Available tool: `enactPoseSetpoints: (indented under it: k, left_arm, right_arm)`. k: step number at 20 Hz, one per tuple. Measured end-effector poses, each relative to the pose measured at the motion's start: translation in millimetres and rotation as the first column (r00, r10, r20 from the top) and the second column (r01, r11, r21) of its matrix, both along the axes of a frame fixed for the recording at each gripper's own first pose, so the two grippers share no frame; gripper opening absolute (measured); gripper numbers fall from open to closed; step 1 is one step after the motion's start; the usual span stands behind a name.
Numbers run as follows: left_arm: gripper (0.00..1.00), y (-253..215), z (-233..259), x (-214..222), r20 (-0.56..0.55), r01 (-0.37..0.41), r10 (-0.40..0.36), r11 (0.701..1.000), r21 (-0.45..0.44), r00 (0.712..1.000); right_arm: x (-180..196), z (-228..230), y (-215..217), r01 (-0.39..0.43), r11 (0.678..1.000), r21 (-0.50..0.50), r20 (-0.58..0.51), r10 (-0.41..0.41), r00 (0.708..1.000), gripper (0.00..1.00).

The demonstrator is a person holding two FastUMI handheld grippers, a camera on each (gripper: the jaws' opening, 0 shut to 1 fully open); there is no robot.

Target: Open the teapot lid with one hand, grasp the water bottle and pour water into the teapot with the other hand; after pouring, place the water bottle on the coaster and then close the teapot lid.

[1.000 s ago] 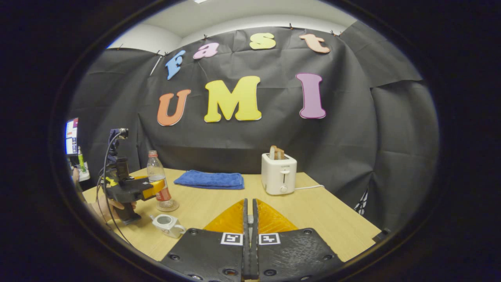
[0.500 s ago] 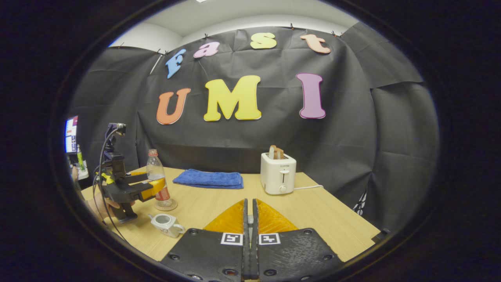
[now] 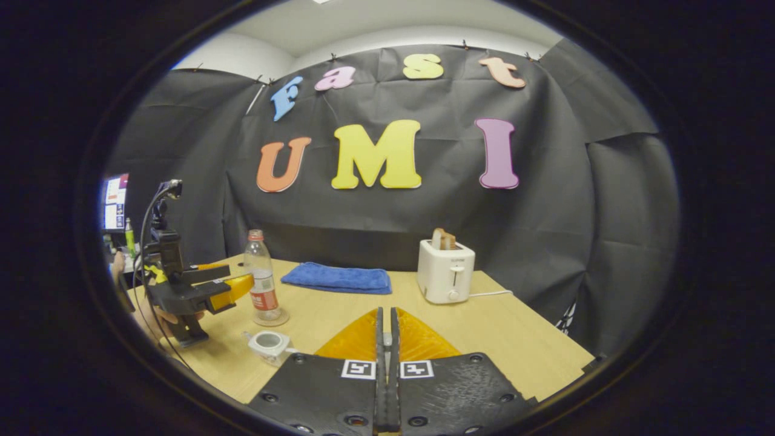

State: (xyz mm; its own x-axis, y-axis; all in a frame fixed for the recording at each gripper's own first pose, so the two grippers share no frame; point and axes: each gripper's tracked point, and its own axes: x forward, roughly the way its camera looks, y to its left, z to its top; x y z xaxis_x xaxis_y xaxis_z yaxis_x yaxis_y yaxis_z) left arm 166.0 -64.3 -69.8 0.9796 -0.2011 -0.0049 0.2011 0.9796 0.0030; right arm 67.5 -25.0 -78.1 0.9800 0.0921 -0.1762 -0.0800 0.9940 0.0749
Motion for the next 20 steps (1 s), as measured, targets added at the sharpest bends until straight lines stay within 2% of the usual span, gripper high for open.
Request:
enactPoseSetpoints:
  k: [4, 6, 10, 14, 17, 20]
  left_arm:
    - [0.97, 51.2, -6.6, -32.5, 0.007, -0.118, 0.118, 0.993, 0.019, 0.993]
    - [0.98, 68.9, -14.8, -49.2, -0.043, -0.15, 0.15, 0.989, -0.003, 0.988]
    - [0.98, 86.5, 2.6, -80.0, -0.012, -0.169, 0.169, 0.986, -0.004, 0.986]
    - [0.98, 96.7, 25.0, -101.5, -0.014, -0.202, 0.203, 0.977, 0.061, 0.979]
    - [0.98, 102.6, 44.6, -120.4, -0.015, -0.205, 0.206, 0.978, 0.043, 0.978]
    - [0.97, 91.9, 54.1, -133.4, -0.02, -0.146, 0.146, 0.989, -0.002, 0.989]
  right_arm:
    - [5.6, 0.0, 29.6, -0.044, 0.999, 0.008, 0.024, 0.044, 0.999, 0.0]
    - [8.3, -9.2, 46.8, -0.072, 0.997, 0.005, 0.011, 0.072, 0.997, 0.0]
    - [14.9, -19.7, 76.9, -0.139, 0.989, 0.045, -0.007, 0.139, 0.99, 0.0]
    - [25.6, -21.3, 101.8, -0.176, 0.983, 0.046, 0.013, 0.175, 0.984, 0.0]
    - [28.6, -25.6, 131.4, -0.238, 0.97, 0.05, 0.016, 0.237, 0.971, 0.0]
    - [29.6, -37.2, 160.4, -0.289, 0.956, 0.057, -0.011, 0.29, 0.957, 0.0]
